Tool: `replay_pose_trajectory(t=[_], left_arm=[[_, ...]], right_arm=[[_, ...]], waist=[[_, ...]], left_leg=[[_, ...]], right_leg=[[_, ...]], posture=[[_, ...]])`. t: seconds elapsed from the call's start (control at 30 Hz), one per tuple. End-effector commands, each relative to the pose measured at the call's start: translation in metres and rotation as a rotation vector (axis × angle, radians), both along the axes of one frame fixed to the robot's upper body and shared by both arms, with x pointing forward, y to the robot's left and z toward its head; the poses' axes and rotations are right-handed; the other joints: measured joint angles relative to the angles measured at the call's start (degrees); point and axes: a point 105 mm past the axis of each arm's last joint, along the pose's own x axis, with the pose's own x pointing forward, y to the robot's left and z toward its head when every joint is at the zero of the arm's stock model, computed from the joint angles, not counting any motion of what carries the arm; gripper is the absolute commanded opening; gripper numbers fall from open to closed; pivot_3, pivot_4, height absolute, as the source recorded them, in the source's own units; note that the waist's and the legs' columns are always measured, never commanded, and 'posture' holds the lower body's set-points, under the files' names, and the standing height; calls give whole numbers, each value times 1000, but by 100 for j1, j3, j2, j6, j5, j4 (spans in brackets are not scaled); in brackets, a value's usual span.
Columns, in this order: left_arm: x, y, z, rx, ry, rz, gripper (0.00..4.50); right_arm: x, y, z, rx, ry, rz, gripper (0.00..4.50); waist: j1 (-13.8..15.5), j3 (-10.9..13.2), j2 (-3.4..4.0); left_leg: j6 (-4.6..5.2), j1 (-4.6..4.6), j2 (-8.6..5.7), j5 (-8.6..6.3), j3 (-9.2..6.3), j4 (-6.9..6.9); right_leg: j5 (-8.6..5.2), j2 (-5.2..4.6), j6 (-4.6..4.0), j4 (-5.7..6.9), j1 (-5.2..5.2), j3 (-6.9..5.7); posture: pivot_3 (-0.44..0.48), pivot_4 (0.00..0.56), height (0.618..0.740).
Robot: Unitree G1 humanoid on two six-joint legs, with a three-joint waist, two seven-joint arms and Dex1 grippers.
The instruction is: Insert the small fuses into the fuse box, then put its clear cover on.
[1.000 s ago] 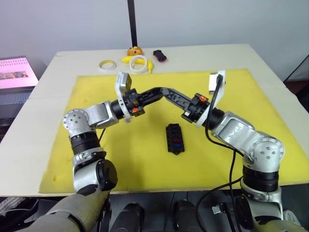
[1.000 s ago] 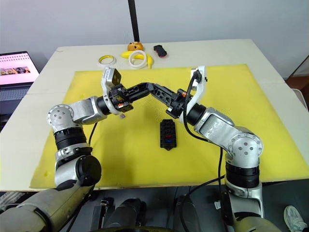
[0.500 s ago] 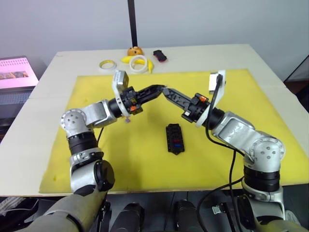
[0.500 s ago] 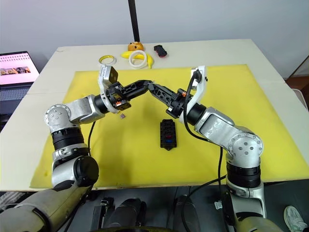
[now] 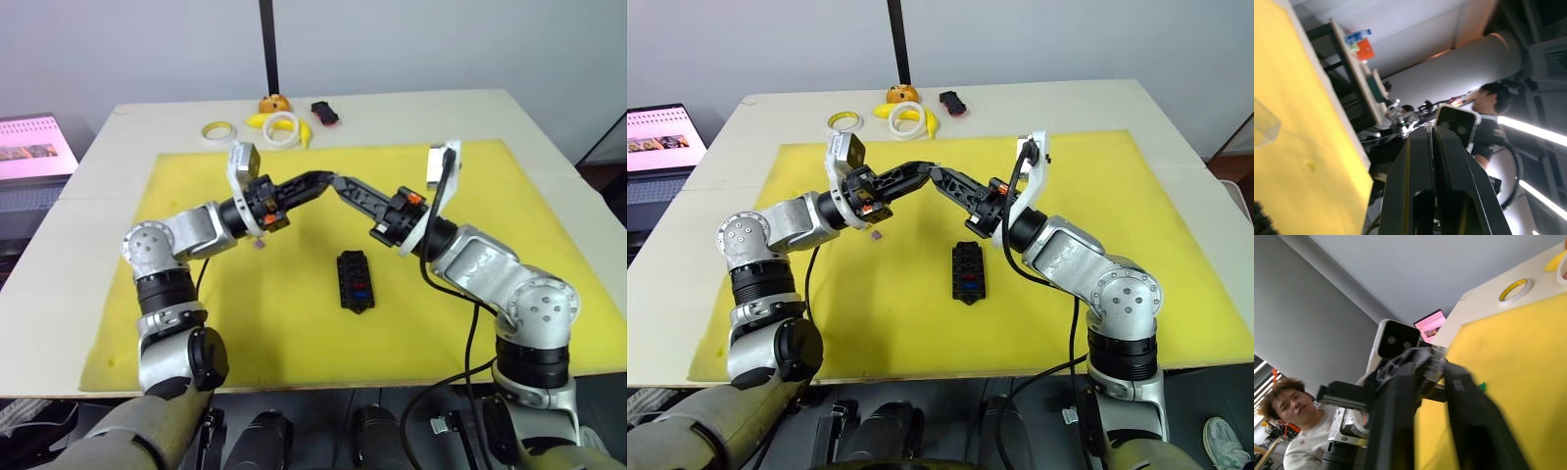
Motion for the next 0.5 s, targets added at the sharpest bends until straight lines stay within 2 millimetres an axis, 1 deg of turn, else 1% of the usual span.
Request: replay_pose_trajectory(t=[0.03,0.27,0.33,0.37,0.43,0.5], left_arm=[[-2,-1,3,5,-21,5,0],[-4,1,-8,93,-52,38,0],[-7,6,-11,141,-94,50,650],[-8,8,-12,160,-109,51,906],[-18,14,-17,281,-217,35,1871],[-33,18,-25,425,-402,-7,2878]], right_arm=[[-8,5,11,12,-46,36,81],[-12,3,19,52,-51,50,81],[-14,2,21,51,-54,58,0],[-15,1,21,48,-55,60,0],[-20,-3,22,2,-72,84,0],[-24,-9,21,-81,-96,114,0]], waist=[[-3,0,0],[-5,0,0],[-5,0,0],[-8,0,1],[-13,0,1],[-29,2,5]], left_leg=[[0,0,0,0,0,0],[0,1,0,0,0,0],[0,0,0,0,0,0],[0,0,0,0,1,0],[0,3,0,0,2,-3],[0,1,0,0,2,-7]], right_leg=[[0,0,0,0,0,0],[0,0,0,0,0,1],[0,0,0,0,0,1],[0,0,0,-1,0,1],[0,1,0,-1,0,1],[0,4,0,-5,-1,1]], posture=[[0,150,740],[0,150,740],[0,150,740],[0,150,740],[0,150,740],[0,150,740]])
